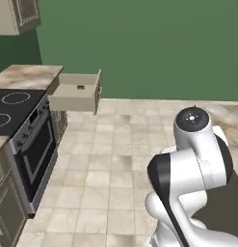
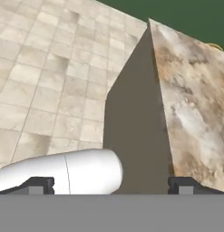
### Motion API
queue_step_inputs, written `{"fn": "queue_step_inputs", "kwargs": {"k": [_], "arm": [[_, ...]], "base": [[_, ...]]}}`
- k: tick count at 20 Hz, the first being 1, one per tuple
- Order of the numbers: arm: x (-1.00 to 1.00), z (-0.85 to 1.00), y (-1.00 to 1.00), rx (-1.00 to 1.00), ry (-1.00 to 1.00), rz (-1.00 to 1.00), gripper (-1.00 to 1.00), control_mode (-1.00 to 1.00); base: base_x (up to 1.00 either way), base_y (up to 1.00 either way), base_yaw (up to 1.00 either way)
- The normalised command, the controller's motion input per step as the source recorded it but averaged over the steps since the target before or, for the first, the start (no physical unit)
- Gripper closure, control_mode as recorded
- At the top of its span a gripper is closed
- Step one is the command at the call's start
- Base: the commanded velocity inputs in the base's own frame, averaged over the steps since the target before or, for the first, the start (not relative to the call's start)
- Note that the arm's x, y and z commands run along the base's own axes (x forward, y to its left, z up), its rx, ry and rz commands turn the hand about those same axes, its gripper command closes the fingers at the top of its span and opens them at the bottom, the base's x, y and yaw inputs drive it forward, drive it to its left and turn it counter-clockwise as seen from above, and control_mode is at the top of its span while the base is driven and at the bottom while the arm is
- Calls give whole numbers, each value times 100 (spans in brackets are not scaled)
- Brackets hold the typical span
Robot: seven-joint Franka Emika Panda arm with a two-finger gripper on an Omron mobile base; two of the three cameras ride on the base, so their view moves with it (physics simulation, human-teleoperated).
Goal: Restock the sink supplies by placing the sponge and soap dispenser on the counter and next to the sink. Make sure the soap dispenser is upright.
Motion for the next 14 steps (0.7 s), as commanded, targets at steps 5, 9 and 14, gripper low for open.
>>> {"fn": "queue_step_inputs", "kwargs": {"k": [5, 9, 14], "arm": [[0, 0, 0, 0, 0, 0, -100, 100], [0, 0, 0, 0, 0, 0, -100, 100], [0, 0, 0, 0, 0, 0, -100, 100]], "base": [[100, 15, -40], [100, 42, -27], [100, 79, -17]]}}
